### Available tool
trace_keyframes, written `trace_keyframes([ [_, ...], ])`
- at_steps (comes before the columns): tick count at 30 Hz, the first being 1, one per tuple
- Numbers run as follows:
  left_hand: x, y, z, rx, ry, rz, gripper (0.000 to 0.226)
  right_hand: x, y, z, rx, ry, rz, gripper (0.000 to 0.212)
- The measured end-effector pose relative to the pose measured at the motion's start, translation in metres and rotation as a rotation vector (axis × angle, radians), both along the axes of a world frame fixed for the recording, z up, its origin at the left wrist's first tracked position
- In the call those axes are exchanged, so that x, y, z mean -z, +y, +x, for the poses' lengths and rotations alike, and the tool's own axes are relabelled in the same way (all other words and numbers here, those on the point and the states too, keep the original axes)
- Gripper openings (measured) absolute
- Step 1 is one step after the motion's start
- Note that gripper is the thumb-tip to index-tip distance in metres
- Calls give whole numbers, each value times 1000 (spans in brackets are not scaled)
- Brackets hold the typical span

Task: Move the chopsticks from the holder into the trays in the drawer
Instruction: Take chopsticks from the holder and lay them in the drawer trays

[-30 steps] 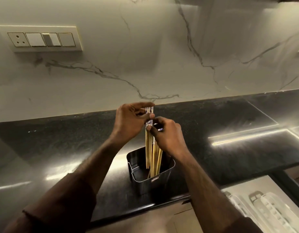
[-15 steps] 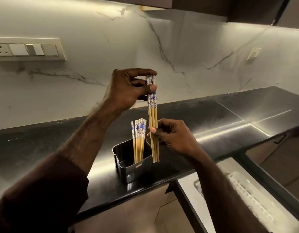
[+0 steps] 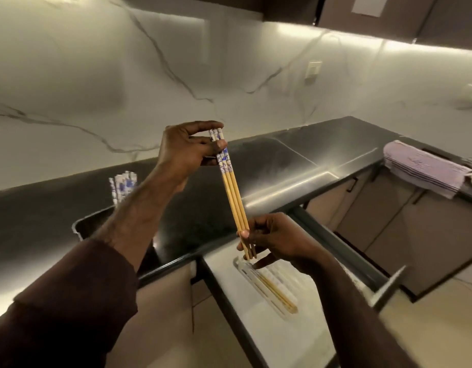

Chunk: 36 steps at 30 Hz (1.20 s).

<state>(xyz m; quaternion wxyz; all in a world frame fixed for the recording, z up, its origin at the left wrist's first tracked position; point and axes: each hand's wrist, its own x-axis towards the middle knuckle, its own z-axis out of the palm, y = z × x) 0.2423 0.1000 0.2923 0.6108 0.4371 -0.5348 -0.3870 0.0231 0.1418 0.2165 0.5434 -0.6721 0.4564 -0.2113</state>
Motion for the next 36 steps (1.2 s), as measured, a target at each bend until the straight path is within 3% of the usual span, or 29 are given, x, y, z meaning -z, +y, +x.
trace_keyframes([
  [8,42,-19,-141,-71,121,159,28,16,5,-147,138,3,141,15],
  [16,111,-52,-226,-90,169,342,27,66,-24,-223,253,126,260,10],
  [29,327,-123,-232,-252,-61,683,34,201,-106,-218,189,424,469,15],
  [36,402,-121,-245,-314,-176,915,71,272,-134,-196,58,633,479,16],
])
